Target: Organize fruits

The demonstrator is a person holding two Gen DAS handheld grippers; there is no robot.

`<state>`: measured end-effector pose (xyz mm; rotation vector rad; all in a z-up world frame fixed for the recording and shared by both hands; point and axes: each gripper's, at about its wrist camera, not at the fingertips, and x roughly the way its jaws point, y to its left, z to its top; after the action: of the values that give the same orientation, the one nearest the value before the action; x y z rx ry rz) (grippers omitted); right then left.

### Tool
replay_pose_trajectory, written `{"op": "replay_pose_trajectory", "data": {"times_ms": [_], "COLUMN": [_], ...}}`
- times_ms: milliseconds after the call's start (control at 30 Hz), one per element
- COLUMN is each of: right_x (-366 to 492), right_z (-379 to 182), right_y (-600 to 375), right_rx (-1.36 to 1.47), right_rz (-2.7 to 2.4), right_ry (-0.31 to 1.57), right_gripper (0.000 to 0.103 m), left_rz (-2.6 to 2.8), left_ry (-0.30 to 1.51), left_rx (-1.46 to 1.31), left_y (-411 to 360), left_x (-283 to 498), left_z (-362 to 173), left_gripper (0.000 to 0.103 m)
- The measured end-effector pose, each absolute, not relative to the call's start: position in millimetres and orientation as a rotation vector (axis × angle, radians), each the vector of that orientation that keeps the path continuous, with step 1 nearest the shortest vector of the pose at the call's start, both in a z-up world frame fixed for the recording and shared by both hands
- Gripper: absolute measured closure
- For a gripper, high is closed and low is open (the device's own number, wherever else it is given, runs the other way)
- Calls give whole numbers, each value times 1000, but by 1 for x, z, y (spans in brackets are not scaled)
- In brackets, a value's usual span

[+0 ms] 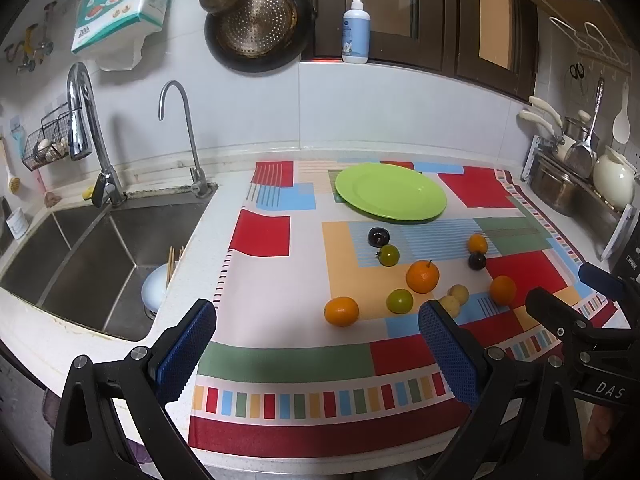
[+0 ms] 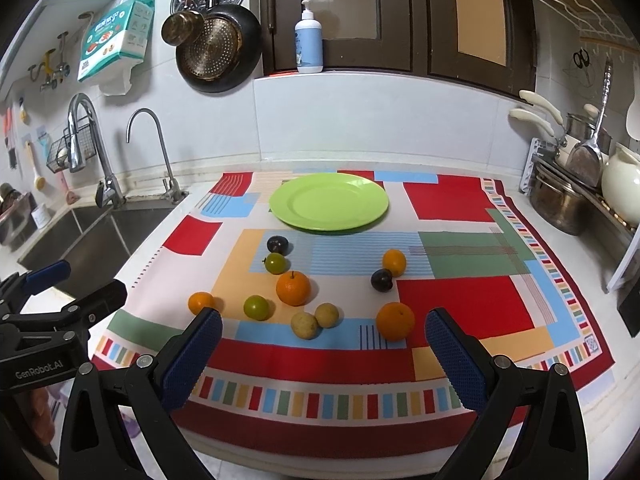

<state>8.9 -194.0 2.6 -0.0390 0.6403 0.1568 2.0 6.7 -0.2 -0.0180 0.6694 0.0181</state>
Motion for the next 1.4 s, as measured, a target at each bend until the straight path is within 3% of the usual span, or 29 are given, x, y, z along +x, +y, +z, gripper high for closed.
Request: {"op": "replay_pose_trajectory", "data": {"times_ms": [300, 500, 1067, 1400], "right_x": [19, 34, 78, 91], "right_z": [-7, -23, -80, -96], "right_y": [-190, -183, -175, -176], "right_rx": [-44, -47, 6, 34], "right_rz": [176, 211, 244, 258], "right_ry": [678, 725, 886, 936], "right_gripper": [1, 1, 37, 54], "left_rz": [9, -15, -81, -109], "left_ry": [695, 722, 795, 829], "left_rx": [-18, 12, 37, 37], "left_y": [9, 9, 1, -3], "left_x": [13, 30, 72, 86], "left_z": [-11, -27, -76, -90], "left_gripper": [1, 12, 38, 47]}}
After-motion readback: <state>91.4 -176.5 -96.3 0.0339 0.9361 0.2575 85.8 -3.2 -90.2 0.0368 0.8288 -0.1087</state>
